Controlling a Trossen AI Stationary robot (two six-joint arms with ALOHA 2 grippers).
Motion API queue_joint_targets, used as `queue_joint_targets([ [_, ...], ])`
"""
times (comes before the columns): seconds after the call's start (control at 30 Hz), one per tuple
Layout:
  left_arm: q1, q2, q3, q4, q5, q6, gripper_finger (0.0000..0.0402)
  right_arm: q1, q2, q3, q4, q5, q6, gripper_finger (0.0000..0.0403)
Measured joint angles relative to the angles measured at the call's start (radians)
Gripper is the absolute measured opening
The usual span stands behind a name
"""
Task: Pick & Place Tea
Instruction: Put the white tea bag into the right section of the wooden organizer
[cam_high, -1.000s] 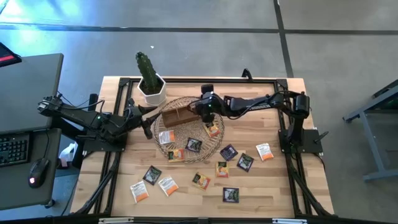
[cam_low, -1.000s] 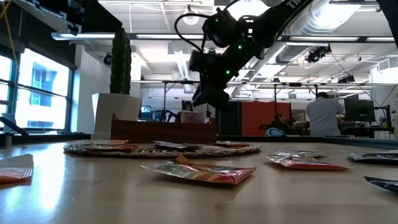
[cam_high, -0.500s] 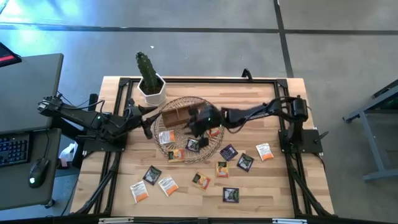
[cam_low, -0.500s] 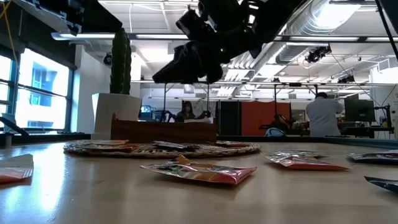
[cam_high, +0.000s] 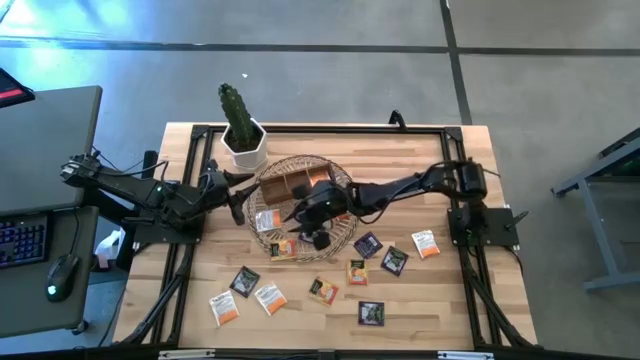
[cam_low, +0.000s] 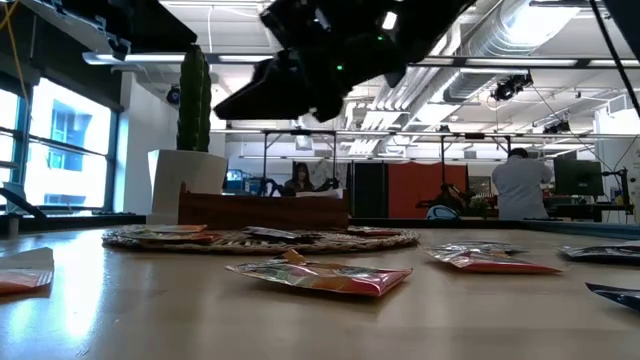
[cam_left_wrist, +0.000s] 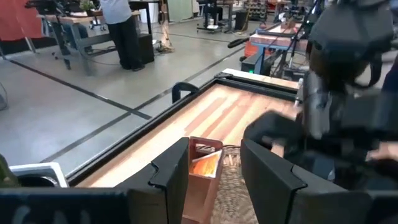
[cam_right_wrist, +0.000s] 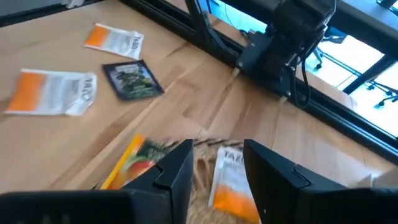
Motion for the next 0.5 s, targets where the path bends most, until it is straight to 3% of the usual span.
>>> queue_joint_targets([
  [0.13, 0.0, -0.001, 0.0, -0.069, 0.067, -0.177, 0.0143, 0.005, 0.095, 0.106, -0.059, 0.028, 0.0, 0.0156],
  [0.27, 0.0, 0.0, 0.0, -0.293, 0.125, -0.574, 0.0143, -0.001, 0.169, 0.208, -0.172, 0.136, -0.001, 0.0162],
  [0.4, 0.0, 0.062, 0.0, -0.581, 0.143, -0.997, 0.0143, -0.018, 0.246, 0.266, -0.265, 0.156, -0.001, 0.0154],
  [0.5, 0.0, 0.141, -0.001, -0.686, 0.186, -1.203, 0.0143, -0.019, 0.284, 0.289, -0.266, 0.154, -0.001, 0.0144],
])
